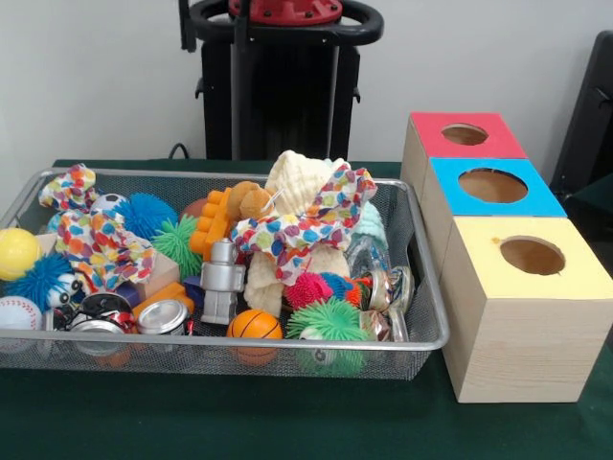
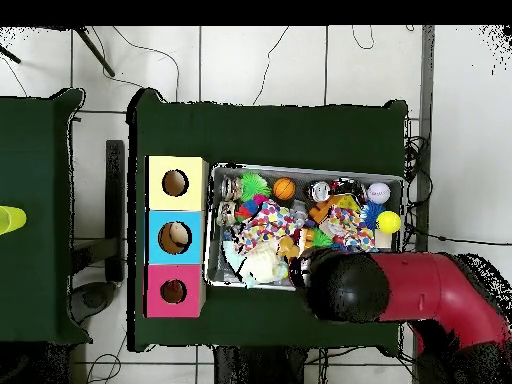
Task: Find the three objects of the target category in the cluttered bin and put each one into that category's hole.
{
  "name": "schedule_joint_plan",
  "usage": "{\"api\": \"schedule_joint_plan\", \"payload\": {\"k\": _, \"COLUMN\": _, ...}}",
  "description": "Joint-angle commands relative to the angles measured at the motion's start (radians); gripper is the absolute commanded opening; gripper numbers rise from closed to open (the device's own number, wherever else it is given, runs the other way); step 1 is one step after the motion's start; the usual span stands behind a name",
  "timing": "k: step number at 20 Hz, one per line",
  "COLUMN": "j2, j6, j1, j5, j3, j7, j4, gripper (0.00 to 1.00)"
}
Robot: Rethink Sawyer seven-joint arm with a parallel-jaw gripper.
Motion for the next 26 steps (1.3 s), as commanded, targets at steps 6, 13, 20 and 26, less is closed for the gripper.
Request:
{"api": "schedule_joint_plan", "payload": {"k": 6, "j2": 0.205, "j6": -0.259, "j1": 0.144, "j5": -0.318, "j3": -0.059, "j7": 0.033, "j4": 0.053, "gripper": 1.0}}
{"api": "schedule_joint_plan", "payload": {"k": 13, "j2": 0.234, "j6": -0.31, "j1": 0.165, "j5": -0.368, "j3": -0.111, "j7": 0.046, "j4": 0.042, "gripper": 1.0}}
{"api": "schedule_joint_plan", "payload": {"k": 20, "j2": 0.252, "j6": -0.31, "j1": 0.163, "j5": -0.407, "j3": -0.141, "j7": 0.002, "j4": 0.014, "gripper": 1.0}}
{"api": "schedule_joint_plan", "payload": {"k": 26, "j2": 0.293, "j6": -0.356, "j1": 0.187, "j5": -0.451, "j3": -0.178, "j7": 0.042, "j4": -0.019, "gripper": 1.0}}
